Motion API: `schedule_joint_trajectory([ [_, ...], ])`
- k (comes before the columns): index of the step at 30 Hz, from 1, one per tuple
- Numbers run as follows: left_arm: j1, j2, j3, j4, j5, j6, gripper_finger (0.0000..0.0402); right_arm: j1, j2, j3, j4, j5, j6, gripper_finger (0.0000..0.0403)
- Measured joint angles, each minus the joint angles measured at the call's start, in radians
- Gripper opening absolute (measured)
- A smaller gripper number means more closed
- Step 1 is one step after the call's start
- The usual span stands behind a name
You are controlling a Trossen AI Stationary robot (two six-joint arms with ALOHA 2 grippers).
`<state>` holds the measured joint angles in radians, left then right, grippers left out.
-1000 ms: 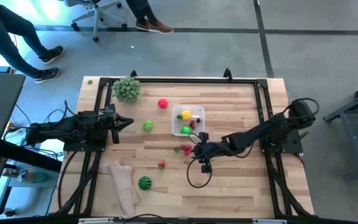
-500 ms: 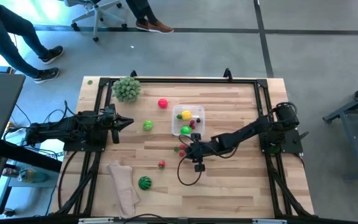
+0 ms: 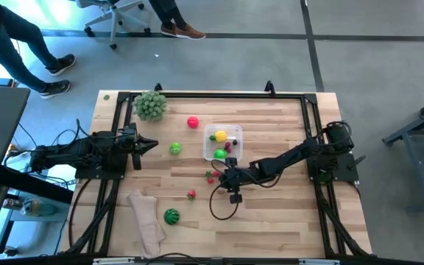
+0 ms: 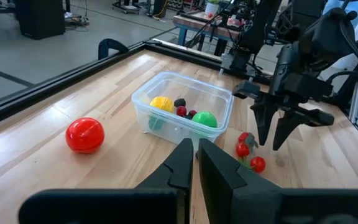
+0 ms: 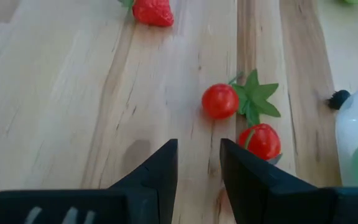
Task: Pick and placing Produce into tupperware
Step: Put the red cherry into the transparent container, then put the red strawberry into the transparent container
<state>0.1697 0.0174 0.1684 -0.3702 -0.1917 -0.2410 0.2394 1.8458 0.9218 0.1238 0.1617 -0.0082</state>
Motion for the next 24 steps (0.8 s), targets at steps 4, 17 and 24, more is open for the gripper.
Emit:
schedule_joint_trajectory([
  [4, 0.000, 0.000, 0.000, 0.000, 0.000, 0.000, 0.0017, 0.000, -0.002, 0.000, -0.008, 0.046, 0.000, 0.0110],
  [17, 0.000, 0.000, 0.000, 0.001, 0.000, 0.000, 0.0017, 0.008, -0.054, 0.001, -0.161, 0.077, 0.071, 0.0119],
  [24, 0.000, 0.000, 0.000, 0.000, 0.000, 0.000, 0.0017, 0.007, -0.054, 0.000, -0.200, 0.086, 0.154, 0.0168],
])
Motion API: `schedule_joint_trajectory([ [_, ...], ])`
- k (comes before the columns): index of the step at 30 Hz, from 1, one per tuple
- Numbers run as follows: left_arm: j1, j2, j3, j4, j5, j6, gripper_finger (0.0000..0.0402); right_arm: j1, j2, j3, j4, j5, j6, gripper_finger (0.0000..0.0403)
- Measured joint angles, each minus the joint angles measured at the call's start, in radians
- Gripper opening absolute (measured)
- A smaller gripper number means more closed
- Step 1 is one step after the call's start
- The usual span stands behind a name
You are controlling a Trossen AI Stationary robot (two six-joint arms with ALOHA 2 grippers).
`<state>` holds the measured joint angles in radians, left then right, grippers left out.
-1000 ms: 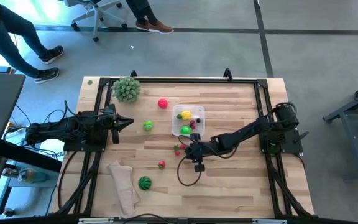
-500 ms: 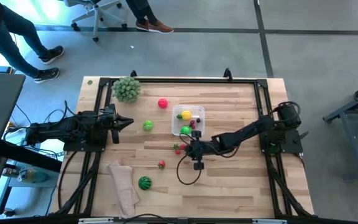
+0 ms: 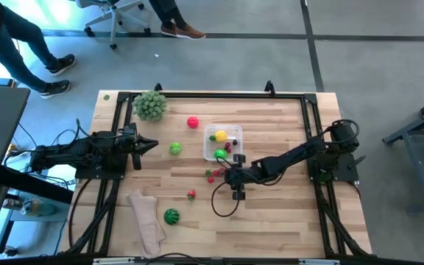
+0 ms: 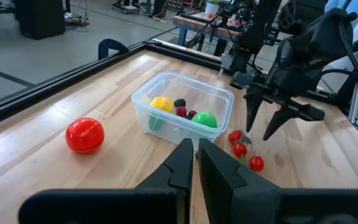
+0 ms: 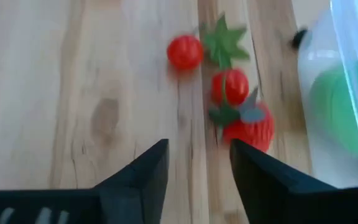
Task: Pick and placing Produce into tupperware
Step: Put the red strawberry into the transparent container
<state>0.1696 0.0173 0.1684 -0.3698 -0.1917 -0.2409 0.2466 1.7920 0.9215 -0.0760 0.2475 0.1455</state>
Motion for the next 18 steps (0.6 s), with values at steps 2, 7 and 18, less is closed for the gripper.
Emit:
schedule_joint_trajectory([
  [2, 0.000, 0.000, 0.000, 0.000, 0.000, 0.000, 0.0017, 0.000, 0.000, -0.001, -0.048, 0.016, 0.040, 0.0183],
  [7, 0.000, 0.000, 0.000, 0.000, 0.000, 0.000, 0.0017, 0.000, 0.000, -0.001, -0.064, 0.072, 0.061, 0.0201],
  [18, 0.000, 0.000, 0.000, 0.000, 0.000, 0.000, 0.0017, -0.071, 0.001, -0.001, -0.020, 0.061, -0.048, 0.0202],
])
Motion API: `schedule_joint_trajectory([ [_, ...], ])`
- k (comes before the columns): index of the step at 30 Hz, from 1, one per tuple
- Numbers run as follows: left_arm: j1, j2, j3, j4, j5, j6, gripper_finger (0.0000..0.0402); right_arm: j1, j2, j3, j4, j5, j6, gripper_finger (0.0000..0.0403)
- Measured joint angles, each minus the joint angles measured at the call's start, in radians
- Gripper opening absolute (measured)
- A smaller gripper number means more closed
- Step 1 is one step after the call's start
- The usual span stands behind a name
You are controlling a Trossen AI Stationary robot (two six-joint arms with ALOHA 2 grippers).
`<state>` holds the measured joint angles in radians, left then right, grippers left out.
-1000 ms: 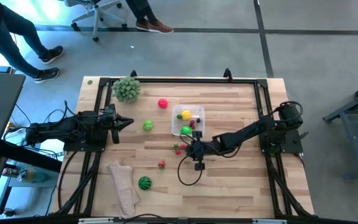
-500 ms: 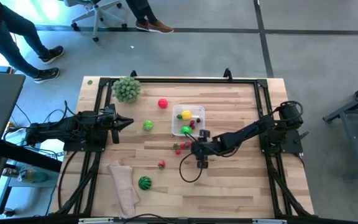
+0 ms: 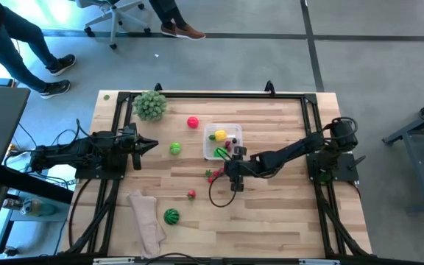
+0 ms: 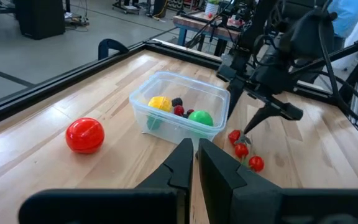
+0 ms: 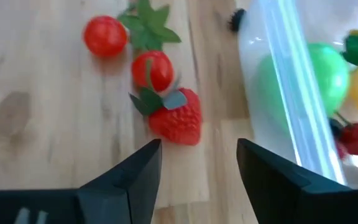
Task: Pick and placing Produce into tupperware
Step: Put the red strawberry into the transparent container
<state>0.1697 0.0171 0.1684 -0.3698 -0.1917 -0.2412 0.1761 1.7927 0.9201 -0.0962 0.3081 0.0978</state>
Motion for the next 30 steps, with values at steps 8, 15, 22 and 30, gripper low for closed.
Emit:
schedule_joint_trajectory([
  [8, 0.000, 0.000, 0.000, 0.000, 0.000, 0.000, 0.0017, -0.044, 0.000, 0.000, 0.041, -0.127, -0.055, 0.0202],
  [15, 0.000, 0.000, 0.000, 0.000, 0.000, 0.000, 0.0017, -0.047, 0.000, 0.000, 0.065, -0.170, -0.106, 0.0202],
  [22, 0.000, 0.000, 0.000, 0.000, 0.000, 0.000, 0.0017, -0.050, 0.000, 0.000, 0.072, -0.178, -0.117, 0.0202],
  [30, 0.000, 0.000, 0.000, 0.000, 0.000, 0.000, 0.0017, -0.061, 0.042, 0.001, 0.112, -0.200, -0.124, 0.0202],
])
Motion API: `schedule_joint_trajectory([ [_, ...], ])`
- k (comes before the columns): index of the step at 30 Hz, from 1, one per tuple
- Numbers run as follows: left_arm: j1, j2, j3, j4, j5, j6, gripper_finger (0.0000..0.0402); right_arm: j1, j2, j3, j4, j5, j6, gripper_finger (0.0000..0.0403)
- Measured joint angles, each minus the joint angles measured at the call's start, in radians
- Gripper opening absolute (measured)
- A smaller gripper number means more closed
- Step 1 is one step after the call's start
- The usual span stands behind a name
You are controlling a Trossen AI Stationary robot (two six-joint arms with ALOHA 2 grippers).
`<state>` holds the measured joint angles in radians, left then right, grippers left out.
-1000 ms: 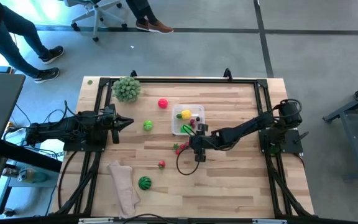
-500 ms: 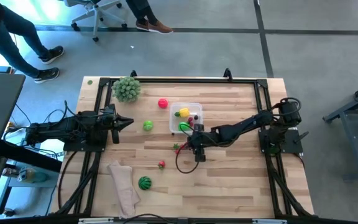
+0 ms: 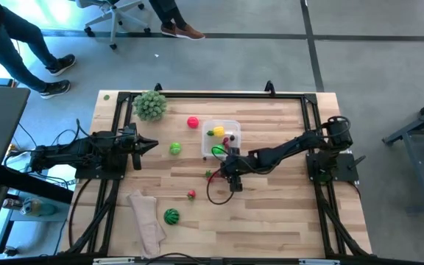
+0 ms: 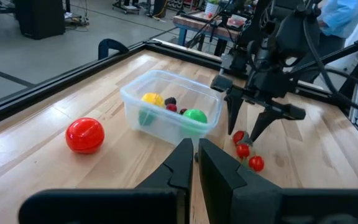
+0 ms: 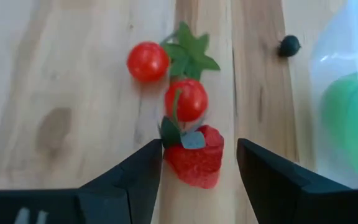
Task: Pick and placing Produce into tupperware
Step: Put the red strawberry into the transparent container
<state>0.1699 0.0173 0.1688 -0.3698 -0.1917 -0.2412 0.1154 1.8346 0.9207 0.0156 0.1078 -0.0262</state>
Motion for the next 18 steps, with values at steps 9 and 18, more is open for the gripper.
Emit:
schedule_joint_trajectory([
  [9, 0.000, 0.000, 0.000, 0.000, 0.000, 0.000, 0.0017, 0.003, -0.002, 0.000, 0.002, 0.019, 0.010, 0.0202],
  [18, 0.000, 0.000, 0.000, 0.000, 0.000, 0.000, 0.0017, 0.003, -0.002, 0.000, 0.000, 0.019, 0.018, 0.0202],
])
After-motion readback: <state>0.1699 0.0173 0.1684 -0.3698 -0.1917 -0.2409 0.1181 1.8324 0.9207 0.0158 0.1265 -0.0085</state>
